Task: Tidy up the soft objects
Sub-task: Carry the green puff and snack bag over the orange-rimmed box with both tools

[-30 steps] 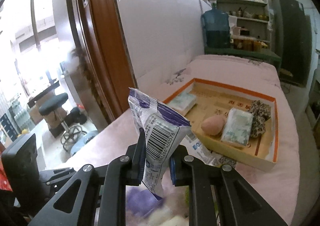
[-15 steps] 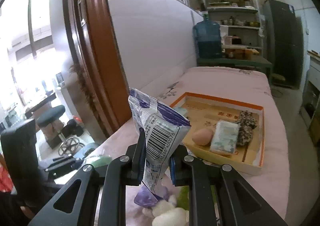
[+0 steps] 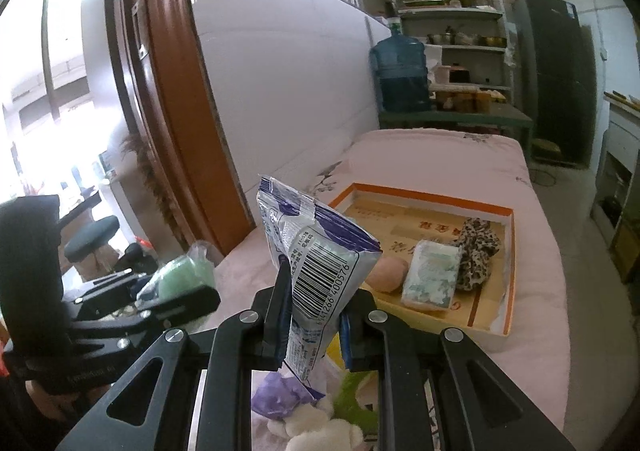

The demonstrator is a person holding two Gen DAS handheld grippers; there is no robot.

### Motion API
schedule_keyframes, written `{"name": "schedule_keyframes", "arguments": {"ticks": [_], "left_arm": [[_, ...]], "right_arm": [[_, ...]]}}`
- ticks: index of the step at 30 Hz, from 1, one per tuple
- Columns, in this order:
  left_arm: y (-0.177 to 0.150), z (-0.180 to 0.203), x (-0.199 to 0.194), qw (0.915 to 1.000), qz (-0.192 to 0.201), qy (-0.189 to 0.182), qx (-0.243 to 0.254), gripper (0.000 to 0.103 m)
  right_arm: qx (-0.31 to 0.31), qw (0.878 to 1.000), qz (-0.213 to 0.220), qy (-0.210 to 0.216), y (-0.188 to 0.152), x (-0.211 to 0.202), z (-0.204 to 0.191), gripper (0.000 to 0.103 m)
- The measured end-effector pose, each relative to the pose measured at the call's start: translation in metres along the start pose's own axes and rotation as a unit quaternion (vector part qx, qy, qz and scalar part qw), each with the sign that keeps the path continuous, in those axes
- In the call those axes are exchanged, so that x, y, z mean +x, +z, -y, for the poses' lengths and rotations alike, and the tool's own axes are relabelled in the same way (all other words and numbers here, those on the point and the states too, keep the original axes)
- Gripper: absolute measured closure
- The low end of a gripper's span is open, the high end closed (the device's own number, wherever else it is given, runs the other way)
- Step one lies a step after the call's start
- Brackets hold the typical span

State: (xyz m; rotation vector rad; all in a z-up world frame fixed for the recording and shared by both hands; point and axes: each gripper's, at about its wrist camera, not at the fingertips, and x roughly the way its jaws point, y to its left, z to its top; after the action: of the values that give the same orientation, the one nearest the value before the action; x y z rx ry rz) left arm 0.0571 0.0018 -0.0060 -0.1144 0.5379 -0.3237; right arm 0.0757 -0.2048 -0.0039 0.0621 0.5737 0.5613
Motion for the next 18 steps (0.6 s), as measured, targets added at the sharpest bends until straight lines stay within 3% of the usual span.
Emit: {"name": "schedule_keyframes", "arguments": {"ticks": [18], "left_arm": [[0.046,0.012,0.028,0.9995,0.019,-0.006,0.026,0.059]], "right_arm": [[0.025,1.000,0.003,-0.010,0.019,0.009,0.023,0.083]]}}
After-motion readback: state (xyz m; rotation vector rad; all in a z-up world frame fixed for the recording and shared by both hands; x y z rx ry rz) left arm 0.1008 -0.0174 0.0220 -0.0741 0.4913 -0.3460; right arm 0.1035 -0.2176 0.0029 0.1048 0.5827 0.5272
